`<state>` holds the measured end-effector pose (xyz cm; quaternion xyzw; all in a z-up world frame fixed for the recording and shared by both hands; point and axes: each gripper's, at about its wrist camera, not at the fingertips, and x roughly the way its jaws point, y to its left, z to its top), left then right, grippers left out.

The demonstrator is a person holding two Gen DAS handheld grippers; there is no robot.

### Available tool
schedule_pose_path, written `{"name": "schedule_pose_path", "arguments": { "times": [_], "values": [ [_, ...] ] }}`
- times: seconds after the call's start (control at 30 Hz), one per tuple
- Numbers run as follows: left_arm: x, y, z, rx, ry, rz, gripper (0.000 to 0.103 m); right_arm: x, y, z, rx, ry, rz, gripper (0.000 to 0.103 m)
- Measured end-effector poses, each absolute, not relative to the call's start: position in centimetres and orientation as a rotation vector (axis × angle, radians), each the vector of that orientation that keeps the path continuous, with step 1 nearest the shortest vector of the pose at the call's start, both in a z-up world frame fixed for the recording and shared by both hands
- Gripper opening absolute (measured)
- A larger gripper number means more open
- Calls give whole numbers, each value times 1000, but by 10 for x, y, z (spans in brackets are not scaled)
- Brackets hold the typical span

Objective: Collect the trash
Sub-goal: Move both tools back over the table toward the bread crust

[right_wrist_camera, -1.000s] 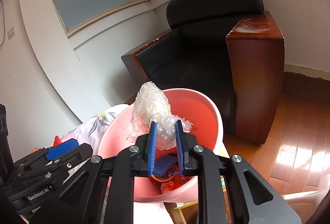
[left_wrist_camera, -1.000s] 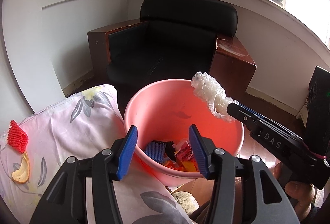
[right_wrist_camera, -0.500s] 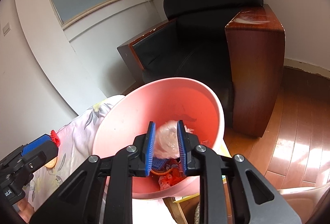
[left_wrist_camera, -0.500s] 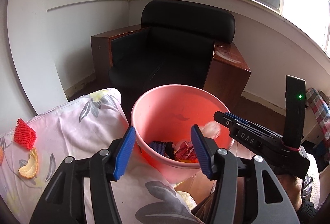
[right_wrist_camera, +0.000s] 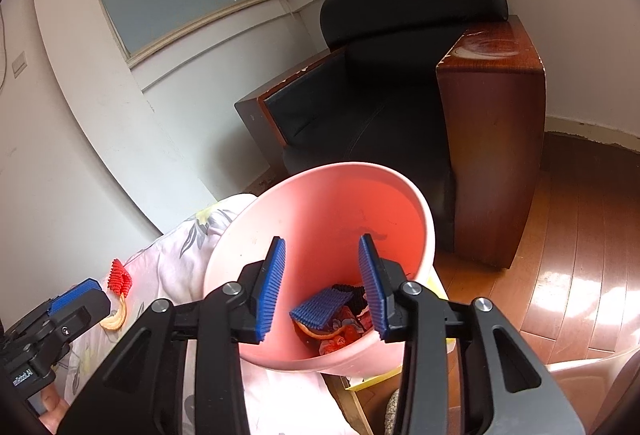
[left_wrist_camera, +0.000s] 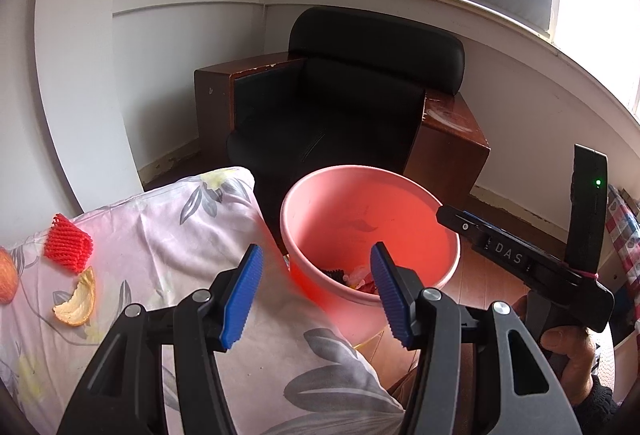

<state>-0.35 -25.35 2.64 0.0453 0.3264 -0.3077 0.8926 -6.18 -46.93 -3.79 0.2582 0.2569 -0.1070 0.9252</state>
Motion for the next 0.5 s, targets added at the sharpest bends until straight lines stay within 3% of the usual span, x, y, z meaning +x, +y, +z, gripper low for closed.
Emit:
{"name": "schedule_pose_path", "arguments": {
  "times": [0.5],
  "values": [
    [-14, -189, 26, 60, 661, -536, 55, -75, -406, -24, 471, 518, -103, 39]
  ]
}}
